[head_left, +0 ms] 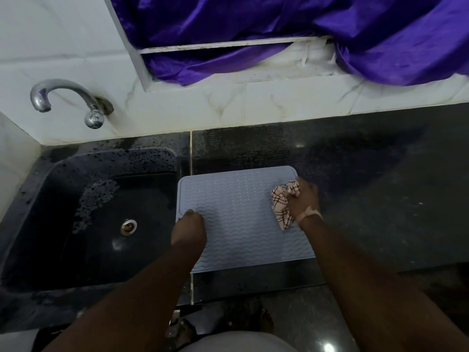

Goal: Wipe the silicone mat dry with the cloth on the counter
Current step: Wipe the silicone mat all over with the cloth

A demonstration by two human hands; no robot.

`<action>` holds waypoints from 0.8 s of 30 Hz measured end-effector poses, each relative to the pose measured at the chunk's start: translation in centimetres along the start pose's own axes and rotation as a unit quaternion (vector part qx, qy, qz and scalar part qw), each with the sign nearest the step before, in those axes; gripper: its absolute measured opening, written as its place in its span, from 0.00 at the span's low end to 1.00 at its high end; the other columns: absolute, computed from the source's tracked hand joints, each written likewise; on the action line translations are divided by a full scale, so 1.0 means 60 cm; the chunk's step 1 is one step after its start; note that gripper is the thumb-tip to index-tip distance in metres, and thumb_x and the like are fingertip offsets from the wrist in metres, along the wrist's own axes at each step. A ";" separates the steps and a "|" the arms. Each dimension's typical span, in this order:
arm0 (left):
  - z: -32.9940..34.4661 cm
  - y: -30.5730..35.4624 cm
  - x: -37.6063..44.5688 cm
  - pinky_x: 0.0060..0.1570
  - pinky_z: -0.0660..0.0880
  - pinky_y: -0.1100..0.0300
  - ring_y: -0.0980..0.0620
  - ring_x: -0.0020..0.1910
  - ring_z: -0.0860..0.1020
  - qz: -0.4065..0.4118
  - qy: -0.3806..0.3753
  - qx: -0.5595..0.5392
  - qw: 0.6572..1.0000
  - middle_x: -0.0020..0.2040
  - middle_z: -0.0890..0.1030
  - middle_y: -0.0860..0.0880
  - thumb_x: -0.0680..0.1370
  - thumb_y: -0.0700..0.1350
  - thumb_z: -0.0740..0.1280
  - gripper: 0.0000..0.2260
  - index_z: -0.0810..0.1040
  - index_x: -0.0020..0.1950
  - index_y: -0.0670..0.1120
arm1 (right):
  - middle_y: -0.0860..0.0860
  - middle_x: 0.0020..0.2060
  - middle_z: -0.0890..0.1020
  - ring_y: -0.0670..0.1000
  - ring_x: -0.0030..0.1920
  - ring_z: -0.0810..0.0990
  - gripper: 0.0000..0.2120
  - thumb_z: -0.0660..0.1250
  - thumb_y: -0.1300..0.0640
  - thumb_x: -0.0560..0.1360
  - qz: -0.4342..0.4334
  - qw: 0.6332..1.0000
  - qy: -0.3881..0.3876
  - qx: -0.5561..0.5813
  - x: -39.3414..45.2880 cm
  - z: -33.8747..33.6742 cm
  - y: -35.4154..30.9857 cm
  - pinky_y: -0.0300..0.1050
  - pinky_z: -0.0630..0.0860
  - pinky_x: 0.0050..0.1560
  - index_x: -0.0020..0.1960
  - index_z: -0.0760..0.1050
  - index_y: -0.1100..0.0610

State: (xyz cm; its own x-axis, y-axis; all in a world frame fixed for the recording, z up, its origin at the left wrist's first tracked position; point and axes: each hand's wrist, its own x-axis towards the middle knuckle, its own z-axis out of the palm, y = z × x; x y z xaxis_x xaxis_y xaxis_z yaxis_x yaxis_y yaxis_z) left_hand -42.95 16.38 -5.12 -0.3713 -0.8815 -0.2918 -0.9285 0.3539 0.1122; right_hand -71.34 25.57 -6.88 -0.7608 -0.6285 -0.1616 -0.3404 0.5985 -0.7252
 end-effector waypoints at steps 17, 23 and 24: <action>0.005 -0.031 -0.006 0.62 0.74 0.47 0.44 0.66 0.70 0.032 0.006 0.004 0.999 0.65 0.74 0.49 0.77 0.46 0.70 0.19 0.76 0.69 0.52 | 0.59 0.56 0.80 0.58 0.55 0.80 0.12 0.63 0.61 0.77 -0.096 0.984 0.064 -0.138 -0.047 0.047 -0.017 0.50 0.78 0.56 0.59 0.77 0.62; 0.008 -0.048 0.000 0.62 0.75 0.47 0.45 0.66 0.70 0.043 -0.012 -0.048 0.998 0.66 0.73 0.49 0.75 0.48 0.73 0.24 0.74 0.71 0.53 | 0.58 0.51 0.80 0.57 0.50 0.79 0.11 0.63 0.57 0.78 -0.117 0.984 0.012 -0.132 -0.076 0.097 -0.060 0.50 0.77 0.51 0.57 0.74 0.62; 0.007 -0.049 0.001 0.61 0.76 0.48 0.45 0.66 0.70 0.044 -0.014 -0.056 0.997 0.66 0.73 0.49 0.75 0.48 0.74 0.25 0.75 0.71 0.53 | 0.58 0.50 0.80 0.57 0.50 0.79 0.11 0.63 0.57 0.78 -0.125 0.984 0.004 -0.128 -0.080 0.106 -0.068 0.50 0.77 0.51 0.56 0.74 0.62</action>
State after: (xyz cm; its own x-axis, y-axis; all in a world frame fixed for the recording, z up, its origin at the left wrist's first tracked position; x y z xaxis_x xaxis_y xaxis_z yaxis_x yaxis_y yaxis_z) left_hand -40.25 15.43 -5.89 -0.4517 -0.8390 -0.3033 -0.8880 0.3899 0.2438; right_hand -62.79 22.97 -7.40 -0.6391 -0.7691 0.0058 -0.6447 0.5316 -0.5492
